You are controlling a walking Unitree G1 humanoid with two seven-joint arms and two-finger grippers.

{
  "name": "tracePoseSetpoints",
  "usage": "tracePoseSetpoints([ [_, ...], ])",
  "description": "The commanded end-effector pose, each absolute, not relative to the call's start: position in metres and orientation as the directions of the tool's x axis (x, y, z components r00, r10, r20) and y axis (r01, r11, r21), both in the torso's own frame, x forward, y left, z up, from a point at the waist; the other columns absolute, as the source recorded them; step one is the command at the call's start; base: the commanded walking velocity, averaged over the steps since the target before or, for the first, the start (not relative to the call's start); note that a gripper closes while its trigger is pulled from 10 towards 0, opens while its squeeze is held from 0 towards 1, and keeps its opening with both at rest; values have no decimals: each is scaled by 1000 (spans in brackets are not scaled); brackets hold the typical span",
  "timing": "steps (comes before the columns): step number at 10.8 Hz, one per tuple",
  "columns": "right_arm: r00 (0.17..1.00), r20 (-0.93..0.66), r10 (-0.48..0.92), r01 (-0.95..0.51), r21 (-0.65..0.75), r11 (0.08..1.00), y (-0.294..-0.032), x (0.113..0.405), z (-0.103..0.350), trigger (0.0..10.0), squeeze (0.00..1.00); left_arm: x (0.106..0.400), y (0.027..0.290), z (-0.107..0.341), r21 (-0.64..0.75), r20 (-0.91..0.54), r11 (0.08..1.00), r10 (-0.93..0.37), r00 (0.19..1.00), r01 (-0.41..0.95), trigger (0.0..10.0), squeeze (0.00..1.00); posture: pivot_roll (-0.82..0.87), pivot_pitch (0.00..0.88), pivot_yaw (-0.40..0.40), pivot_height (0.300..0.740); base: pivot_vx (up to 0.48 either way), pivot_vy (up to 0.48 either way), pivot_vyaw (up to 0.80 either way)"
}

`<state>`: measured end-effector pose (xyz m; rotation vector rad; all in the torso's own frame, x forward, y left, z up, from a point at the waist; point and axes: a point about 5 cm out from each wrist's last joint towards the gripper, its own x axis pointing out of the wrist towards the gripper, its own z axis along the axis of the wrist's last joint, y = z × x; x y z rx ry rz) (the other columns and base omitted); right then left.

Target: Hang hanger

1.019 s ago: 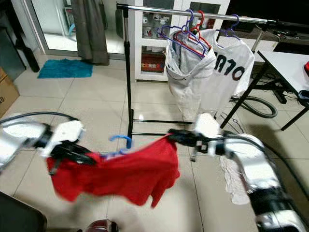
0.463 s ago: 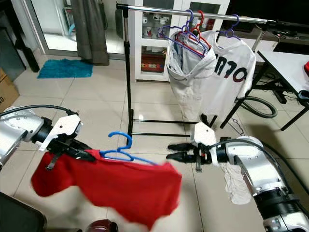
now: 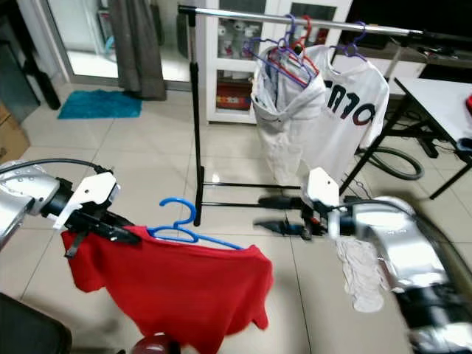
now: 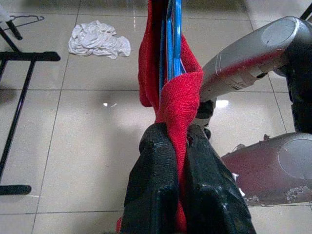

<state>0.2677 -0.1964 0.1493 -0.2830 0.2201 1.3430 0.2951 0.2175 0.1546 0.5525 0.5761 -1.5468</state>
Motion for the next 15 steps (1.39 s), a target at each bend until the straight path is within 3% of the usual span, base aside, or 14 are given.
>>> tracePoseSetpoints([
  [1,168,-338,926,-986,-60,157,-196,263,150,10000,1000,299,219,164,4,-653,-41,-757,-28,999,0,0,22,0,-51,740,0,0,0],
  [2,130,-370,920,-991,-65,114,-188,258,152,10000,1000,301,218,168,27,-649,-45,-760,-16,999,0,0,17,0,-53,740,0,0,0],
  [3,164,-363,917,-986,-91,141,-176,262,152,10000,1000,302,215,170,49,-644,-55,-765,-11,997,0,0,14,0,-54,740,0,0,0],
  [4,202,-328,923,-979,-71,189,-159,265,150,10000,0,303,207,173,72,-629,-75,-778,-13,995,0,0,14,0,-54,740,0,0,0],
  [7,186,-293,938,-979,27,203,-129,267,141,10000,0,304,195,175,102,-611,-106,-791,-22,989,0,0,17,0,-64,740,0,0,0],
  [8,192,-287,938,-976,45,213,-124,268,140,8471,0,305,193,176,108,-610,-109,-792,-21,988,0,0,18,0,-65,740,0,0,0],
  [9,187,-267,945,-973,81,216,-115,268,141,0,0,305,191,178,112,-603,-110,-798,-21,988,0,0,18,0,-65,740,0,0,0],
  [15,225,-285,932,-966,62,252,-97,273,141,0,0,310,184,182,117,-573,-99,-820,-14,988,0,0,18,0,-67,740,0,0,0],
])
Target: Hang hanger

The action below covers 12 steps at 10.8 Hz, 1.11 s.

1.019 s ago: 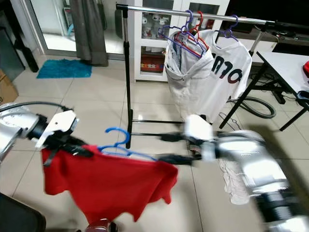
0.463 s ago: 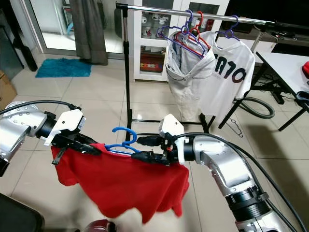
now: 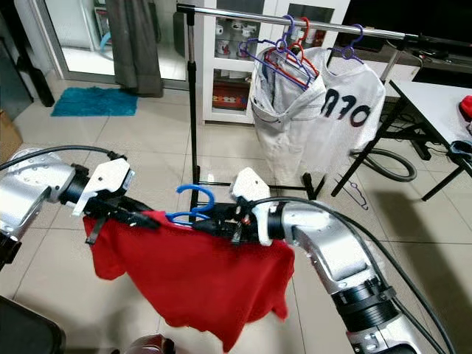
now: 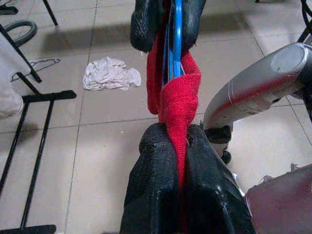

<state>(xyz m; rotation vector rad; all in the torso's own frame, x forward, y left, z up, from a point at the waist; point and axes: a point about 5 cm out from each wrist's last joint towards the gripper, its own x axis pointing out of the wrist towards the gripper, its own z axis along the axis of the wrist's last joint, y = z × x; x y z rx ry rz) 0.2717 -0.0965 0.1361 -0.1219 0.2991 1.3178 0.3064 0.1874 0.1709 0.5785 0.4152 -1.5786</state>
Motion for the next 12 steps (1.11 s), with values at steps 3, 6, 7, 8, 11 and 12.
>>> tracePoseSetpoints([
  [3,209,-303,930,-971,50,235,-96,275,140,0,0,312,184,186,121,-567,-100,-823,-14,988,0,0,21,0,-67,740,0,0,0],
  [6,218,-288,933,-970,43,240,-97,278,143,0,0,314,186,189,188,-546,-58,-836,55,980,6549,0,30,0,-65,740,0,0,0],
  [7,206,-285,936,-973,44,227,-97,277,143,0,0,313,186,190,156,-520,-56,-853,34,986,10000,0,30,0,-61,740,0,0,0],
  [8,178,-280,943,-977,63,203,-97,275,143,0,0,313,188,191,166,-511,-64,-859,30,984,10000,0,30,0,-58,740,0,0,0],
  [11,201,-275,940,-972,63,226,-104,276,144,0,0,312,195,194,156,-495,-51,-868,33,986,10000,1000,22,0,-39,740,0,0,0],
  [12,221,-283,933,-967,60,247,-110,276,142,0,0,311,204,193,158,-519,-44,-853,45,986,10000,1000,22,0,-35,740,0,0,0],
])
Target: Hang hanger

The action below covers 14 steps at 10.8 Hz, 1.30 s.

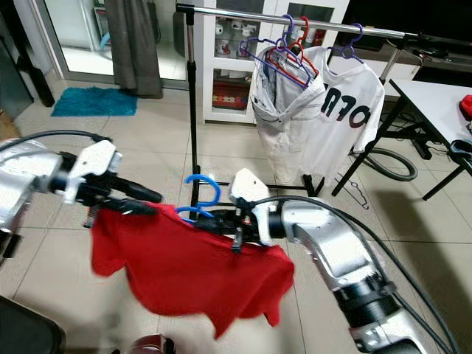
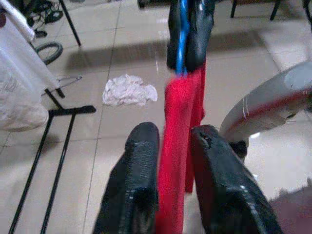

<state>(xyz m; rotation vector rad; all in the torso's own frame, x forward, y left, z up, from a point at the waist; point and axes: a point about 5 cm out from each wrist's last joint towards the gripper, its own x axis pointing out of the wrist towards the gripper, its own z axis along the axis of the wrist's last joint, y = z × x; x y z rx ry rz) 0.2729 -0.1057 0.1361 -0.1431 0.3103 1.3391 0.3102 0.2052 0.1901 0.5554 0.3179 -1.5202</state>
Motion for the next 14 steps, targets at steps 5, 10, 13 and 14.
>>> tracePoseSetpoints([
  [5,586,-361,726,-768,40,639,-158,284,115,0,0,324,232,213,195,-196,415,-871,450,889,10000,0,31,0,-48,740,0,0,0],
  [10,836,-399,378,-408,9,913,-151,264,77,10000,0,277,206,104,63,-205,916,-377,903,396,10000,0,61,0,-70,740,0,0,0],
  [13,846,-431,314,-293,115,949,-141,258,65,10000,0,264,205,95,79,-210,960,-249,945,270,10000,0,69,0,-71,740,188,0,0],
  [14,874,-389,291,-263,127,957,-138,259,69,10000,0,262,199,95,88,-208,957,-255,944,278,10000,0,70,0,-69,740,322,0,0],
])
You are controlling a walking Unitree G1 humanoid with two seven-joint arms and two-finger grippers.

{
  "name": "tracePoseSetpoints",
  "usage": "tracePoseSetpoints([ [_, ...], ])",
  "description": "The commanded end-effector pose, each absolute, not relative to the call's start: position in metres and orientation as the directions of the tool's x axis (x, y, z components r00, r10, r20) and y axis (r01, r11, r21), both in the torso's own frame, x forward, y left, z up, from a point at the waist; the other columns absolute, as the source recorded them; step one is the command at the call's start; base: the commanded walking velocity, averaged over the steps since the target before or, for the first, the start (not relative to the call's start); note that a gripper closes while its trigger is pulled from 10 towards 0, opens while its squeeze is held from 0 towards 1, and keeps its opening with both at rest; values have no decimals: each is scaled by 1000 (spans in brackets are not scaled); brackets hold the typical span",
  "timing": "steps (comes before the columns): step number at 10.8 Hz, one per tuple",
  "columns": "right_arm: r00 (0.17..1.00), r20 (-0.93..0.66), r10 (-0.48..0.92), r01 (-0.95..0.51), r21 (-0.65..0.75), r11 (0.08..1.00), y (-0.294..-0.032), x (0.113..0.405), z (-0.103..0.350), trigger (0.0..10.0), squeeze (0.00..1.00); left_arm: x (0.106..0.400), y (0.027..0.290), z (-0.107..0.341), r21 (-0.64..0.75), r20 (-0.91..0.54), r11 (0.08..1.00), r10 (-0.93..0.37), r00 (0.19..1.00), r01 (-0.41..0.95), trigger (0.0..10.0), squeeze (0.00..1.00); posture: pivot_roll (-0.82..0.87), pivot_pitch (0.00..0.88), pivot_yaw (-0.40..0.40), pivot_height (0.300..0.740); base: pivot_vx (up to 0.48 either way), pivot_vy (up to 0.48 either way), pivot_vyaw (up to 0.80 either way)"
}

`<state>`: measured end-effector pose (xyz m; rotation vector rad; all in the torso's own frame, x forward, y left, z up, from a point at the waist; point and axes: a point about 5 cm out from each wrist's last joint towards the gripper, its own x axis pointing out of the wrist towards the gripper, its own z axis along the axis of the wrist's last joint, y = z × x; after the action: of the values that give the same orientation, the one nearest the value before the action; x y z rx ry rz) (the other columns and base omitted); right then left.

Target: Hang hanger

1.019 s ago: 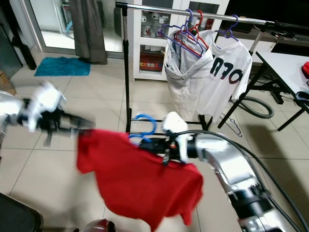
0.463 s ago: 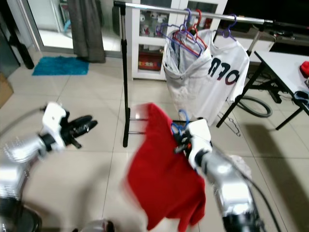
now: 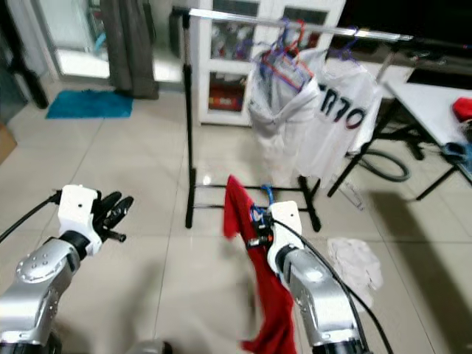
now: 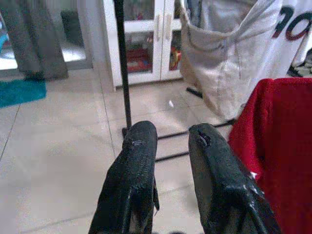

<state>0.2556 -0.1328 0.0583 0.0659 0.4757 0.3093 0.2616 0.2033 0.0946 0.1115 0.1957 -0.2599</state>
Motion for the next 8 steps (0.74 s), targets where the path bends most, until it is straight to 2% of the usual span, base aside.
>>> tracePoseSetpoints([
  [1,892,-370,260,-234,113,966,-139,261,72,10000,0,261,193,95,90,-204,954,-264,943,287,10000,0,71,0,-70,740,334,0,0],
  [3,919,-342,199,-172,107,979,-144,270,77,10000,0,265,191,98,81,-194,957,-260,946,279,10000,0,72,0,-66,740,375,0,638],
  [5,945,-301,128,-88,143,986,-148,280,83,10000,0,270,188,104,77,-174,958,-260,950,276,10000,0,74,0,-59,740,422,0,0],
  [8,949,-290,127,-83,160,984,-150,282,86,10000,0,273,186,104,80,-182,952,-277,943,295,10000,0,71,0,-41,740,427,0,0],
])
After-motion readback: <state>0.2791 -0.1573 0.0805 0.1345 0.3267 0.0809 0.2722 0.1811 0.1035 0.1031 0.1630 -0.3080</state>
